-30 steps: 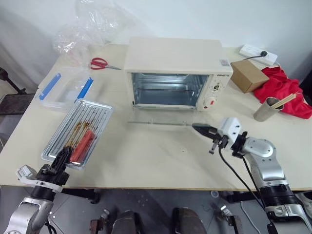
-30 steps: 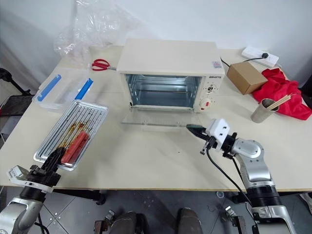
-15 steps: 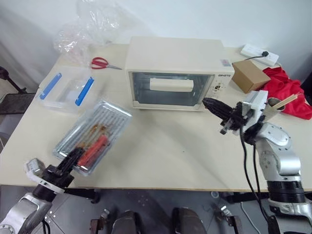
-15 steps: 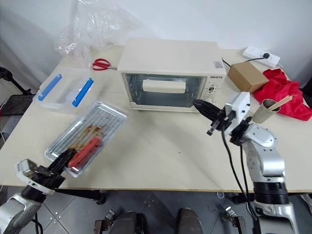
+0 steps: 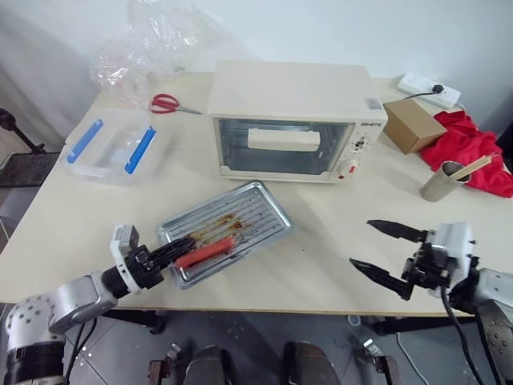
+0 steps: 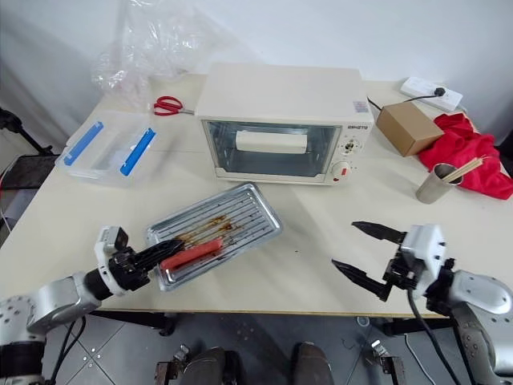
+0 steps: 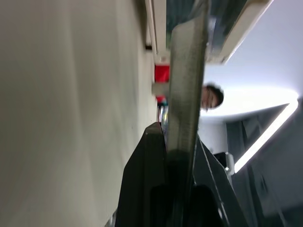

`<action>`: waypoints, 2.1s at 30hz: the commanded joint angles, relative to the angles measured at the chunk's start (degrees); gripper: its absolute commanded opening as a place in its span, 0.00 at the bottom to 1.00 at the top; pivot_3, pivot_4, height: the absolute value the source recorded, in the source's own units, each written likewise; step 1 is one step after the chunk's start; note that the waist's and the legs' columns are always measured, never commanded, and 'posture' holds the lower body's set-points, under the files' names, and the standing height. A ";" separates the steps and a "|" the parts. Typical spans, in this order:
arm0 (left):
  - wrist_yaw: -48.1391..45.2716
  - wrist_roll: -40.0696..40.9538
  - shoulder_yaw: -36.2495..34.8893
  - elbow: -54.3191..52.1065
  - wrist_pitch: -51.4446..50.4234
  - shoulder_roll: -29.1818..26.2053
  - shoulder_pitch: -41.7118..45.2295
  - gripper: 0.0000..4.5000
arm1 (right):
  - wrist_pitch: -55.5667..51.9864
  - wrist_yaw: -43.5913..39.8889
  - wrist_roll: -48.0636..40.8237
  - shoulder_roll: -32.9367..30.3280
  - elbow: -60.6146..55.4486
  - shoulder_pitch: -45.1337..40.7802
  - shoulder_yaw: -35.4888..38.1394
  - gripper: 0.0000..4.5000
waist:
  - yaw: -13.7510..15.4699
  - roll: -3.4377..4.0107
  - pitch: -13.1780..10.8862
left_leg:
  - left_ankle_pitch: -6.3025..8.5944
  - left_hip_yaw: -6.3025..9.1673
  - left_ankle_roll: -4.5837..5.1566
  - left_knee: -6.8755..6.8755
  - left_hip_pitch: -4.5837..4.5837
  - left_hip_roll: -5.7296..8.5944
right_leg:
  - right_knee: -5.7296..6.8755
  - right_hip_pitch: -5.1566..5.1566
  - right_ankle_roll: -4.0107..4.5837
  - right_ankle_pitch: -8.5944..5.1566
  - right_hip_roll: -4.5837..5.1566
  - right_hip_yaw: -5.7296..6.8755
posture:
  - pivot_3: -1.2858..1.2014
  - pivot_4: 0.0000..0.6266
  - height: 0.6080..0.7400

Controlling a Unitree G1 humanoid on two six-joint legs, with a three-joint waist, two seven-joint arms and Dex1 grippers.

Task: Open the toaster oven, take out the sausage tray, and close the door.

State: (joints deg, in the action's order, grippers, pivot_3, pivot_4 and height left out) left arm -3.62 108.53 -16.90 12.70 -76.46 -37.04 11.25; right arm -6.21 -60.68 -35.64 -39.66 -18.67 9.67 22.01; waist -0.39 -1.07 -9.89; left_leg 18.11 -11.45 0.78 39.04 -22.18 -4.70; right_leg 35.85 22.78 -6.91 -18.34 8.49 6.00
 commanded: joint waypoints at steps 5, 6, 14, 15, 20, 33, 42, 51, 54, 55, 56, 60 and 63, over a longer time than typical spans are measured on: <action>-8.04 -16.38 10.30 9.67 -5.19 3.77 15.78 0.00 | 0.73 -0.21 -2.22 0.21 -3.25 5.42 5.38 0.99 | 1.75 0.19 0.07 | -0.05 0.04 0.03 0.03 -0.01 0.11 | 0.00 -0.04 -0.02 0.01 0.03 -0.01 | 0.52 0.24 1.00; -8.65 -19.22 11.53 10.25 -5.71 4.33 17.38 0.00 | 0.77 -0.08 -2.27 0.30 -3.69 6.11 5.79 0.99 | 1.85 0.19 0.07 | -0.04 0.04 0.04 0.03 -0.02 0.16 | 0.00 -0.04 -0.03 0.02 0.07 0.00 | 0.52 0.24 1.00; -15.97 -32.71 15.75 11.52 -10.37 9.33 24.55 0.00 | 0.71 1.45 -2.77 1.20 -6.57 10.26 8.49 0.99 | 3.14 0.35 0.16 | -0.01 0.18 0.10 0.03 -0.02 0.30 | -0.14 -0.21 -0.05 0.02 0.18 0.03 | 0.52 0.24 1.00; -16.65 -35.16 16.80 11.97 -10.05 10.24 25.52 0.00 | 0.41 1.95 -3.23 1.62 -6.56 10.91 9.01 0.99 | 3.37 0.36 0.16 | 0.00 0.18 0.12 0.03 -0.02 0.32 | -0.15 -0.22 -0.05 0.03 0.19 0.03 | 0.52 0.24 1.00; -18.08 -45.74 19.62 17.18 -8.61 16.60 30.88 0.00 | -0.33 0.34 -4.33 1.32 -7.98 15.92 11.27 0.99 | 4.69 0.62 0.32 | 0.02 0.55 0.27 0.04 -0.04 0.63 | -0.33 -0.45 -0.05 0.03 0.30 -0.07 | 0.52 0.24 1.00; -29.69 -57.85 19.45 7.48 -2.08 16.15 29.61 0.57 | -0.66 -1.29 -4.20 0.82 -9.25 19.53 11.53 1.00 | 4.41 0.82 0.44 | 0.21 1.16 0.85 0.04 -0.14 1.12 | -0.86 -1.11 -0.13 0.07 0.95 0.30 | 0.52 0.24 1.00; -56.20 -73.16 25.12 -10.58 32.47 -6.57 14.90 0.99 | -1.40 -5.67 -4.94 -2.15 -5.39 16.91 11.70 1.00 | 0.65 0.70 0.29 | 0.12 1.20 0.43 -0.20 0.00 0.92 | -0.89 -1.05 -0.18 0.08 0.59 0.62 | 0.52 0.24 1.00; -67.07 -80.39 6.56 -1.98 81.38 -5.46 -1.52 0.99 | 5.18 -12.27 -2.62 -2.69 -2.06 12.72 9.86 1.00 | 0.50 0.72 0.09 | 0.02 1.12 0.25 -0.48 -0.31 0.58 | -0.76 -0.30 -0.18 0.08 0.26 0.39 | 0.52 0.24 1.00; -65.77 -80.74 2.34 -5.66 83.42 -7.18 -5.19 0.99 | 7.09 -12.91 -2.80 -2.42 -2.11 10.35 9.44 1.00 | 0.42 0.66 0.06 | 0.03 1.11 0.27 -0.47 -0.32 0.57 | -0.76 -0.30 -0.19 0.09 0.28 0.39 | 0.52 0.24 1.00; -65.53 -80.96 1.48 -6.44 84.15 -7.51 -5.72 0.99 | 7.40 -12.89 -2.93 -2.28 -1.95 9.82 9.41 1.00 | 0.49 0.66 0.06 | 0.04 1.11 0.29 -0.48 -0.31 0.58 | -0.75 -0.31 -0.20 0.09 0.28 0.39 | 0.52 0.24 1.00; -65.38 -81.15 1.04 -6.77 84.79 -7.57 -5.92 0.99 | 7.57 -12.86 -3.01 -2.18 -1.79 9.58 9.41 1.00 | 0.55 0.66 0.06 | 0.05 1.11 0.30 -0.48 -0.31 0.58 | -0.75 -0.31 -0.20 0.09 0.28 0.40 | 0.52 0.24 1.00; -64.17 -78.80 -2.24 -8.48 81.94 -9.23 -4.23 0.99 | 6.95 -12.79 -3.99 -2.48 -2.43 6.64 7.32 1.00 | 0.37 0.64 0.05 | 0.05 1.09 0.30 -0.46 -0.31 0.59 | -0.73 -0.32 -0.21 0.10 0.27 0.40 | 0.52 0.24 1.00; -62.71 -76.33 -2.28 -11.75 76.60 -9.15 -4.38 0.99 | 6.21 -12.19 -3.92 -2.39 -2.57 5.81 6.16 1.00 | 0.29 0.63 0.04 | 0.03 1.03 0.28 -0.46 -0.25 0.55 | -0.46 -0.28 -0.22 0.10 0.20 0.44 | 0.52 0.24 1.00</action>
